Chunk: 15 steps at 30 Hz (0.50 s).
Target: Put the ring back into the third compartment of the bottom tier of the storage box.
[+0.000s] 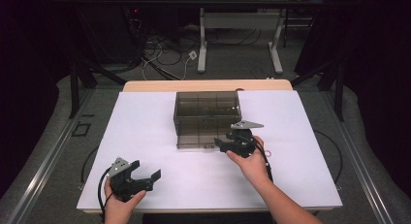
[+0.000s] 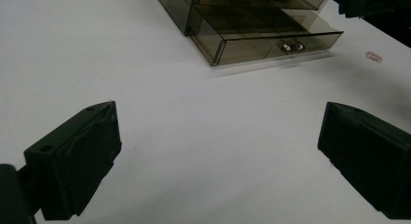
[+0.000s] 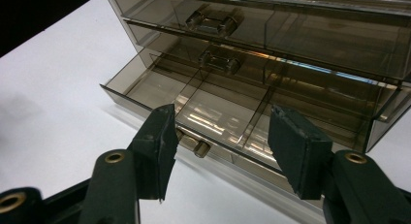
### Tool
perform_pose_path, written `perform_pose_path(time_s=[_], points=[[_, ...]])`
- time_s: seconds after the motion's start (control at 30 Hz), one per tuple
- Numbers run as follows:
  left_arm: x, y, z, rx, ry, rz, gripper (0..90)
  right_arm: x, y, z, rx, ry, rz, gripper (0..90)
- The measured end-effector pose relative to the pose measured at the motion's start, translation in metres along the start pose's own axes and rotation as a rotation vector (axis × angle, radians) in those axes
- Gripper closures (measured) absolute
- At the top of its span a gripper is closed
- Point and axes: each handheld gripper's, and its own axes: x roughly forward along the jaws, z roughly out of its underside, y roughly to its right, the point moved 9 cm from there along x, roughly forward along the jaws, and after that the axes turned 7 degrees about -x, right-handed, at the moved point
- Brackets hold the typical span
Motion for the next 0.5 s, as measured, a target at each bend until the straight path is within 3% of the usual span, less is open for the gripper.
perform_pose_path(time_s=[0.27, 0.5], points=[[0.0, 0.0, 0.0, -0.001, 0.006, -0.001, 1.7, 0.002, 0.007, -0.004, 0.013, -0.027, 0.007, 42.2], [0.001, 0.0, -0.001, -0.001, 0.009, 0.001, 1.8, 0.003, 0.015, -0.006, -0.013, -0.067, 0.037, 45.8]])
